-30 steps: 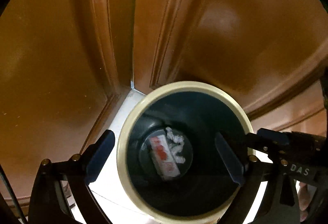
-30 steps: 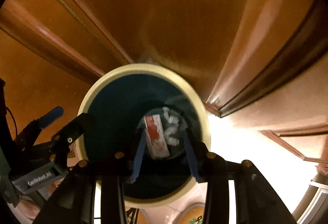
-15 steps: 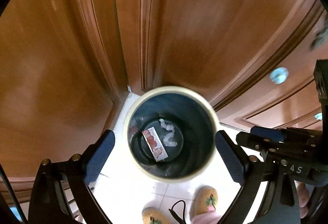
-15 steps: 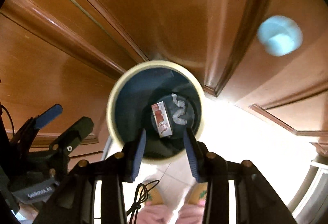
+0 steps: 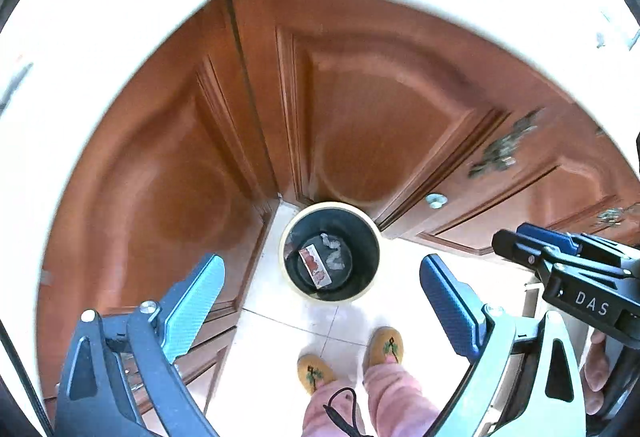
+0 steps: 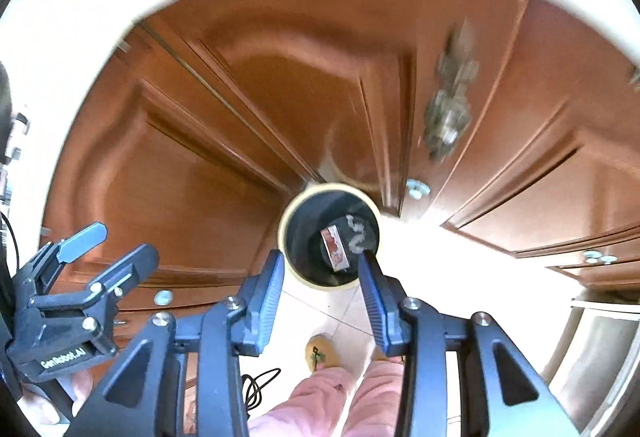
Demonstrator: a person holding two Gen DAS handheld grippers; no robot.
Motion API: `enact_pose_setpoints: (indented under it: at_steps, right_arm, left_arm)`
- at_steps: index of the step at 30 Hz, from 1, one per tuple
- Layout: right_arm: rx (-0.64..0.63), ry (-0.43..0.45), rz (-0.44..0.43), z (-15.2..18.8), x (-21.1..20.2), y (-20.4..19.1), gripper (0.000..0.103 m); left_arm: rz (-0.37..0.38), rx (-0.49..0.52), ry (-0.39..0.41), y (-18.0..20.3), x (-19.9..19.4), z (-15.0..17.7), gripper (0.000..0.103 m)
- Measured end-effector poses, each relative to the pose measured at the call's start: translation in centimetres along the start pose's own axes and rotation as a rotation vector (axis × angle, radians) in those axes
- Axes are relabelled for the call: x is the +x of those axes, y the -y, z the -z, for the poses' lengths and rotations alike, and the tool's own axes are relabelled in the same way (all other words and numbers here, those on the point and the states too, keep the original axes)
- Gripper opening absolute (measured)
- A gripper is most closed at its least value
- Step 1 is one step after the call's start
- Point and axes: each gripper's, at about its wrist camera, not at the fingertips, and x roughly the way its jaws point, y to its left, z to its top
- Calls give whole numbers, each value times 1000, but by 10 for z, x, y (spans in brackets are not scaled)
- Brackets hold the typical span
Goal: Collect trash
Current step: 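Raise both tools back up to the counter trash pile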
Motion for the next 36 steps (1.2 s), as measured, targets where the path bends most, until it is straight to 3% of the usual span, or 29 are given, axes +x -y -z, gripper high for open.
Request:
enact_pose_setpoints:
  at_steps: [7, 18, 26, 36]
  right_arm:
    - [-7, 67, -33, -9, -88, -25, 39]
    - [-44, 285, -29, -11, -204, -54, 39]
    - [-31, 424, -20, -18, -269, -60, 39]
    - [-20, 530, 8, -38, -302, -68, 42]
  left_arm:
    - [-11, 35, 72, 8, -109, -25, 97]
    - [-15, 67, 262, 16, -231, -52, 98]
    - [-30, 106, 363, 24, -281, -73, 98]
    - [-39, 108, 472, 26, -305, -104, 102]
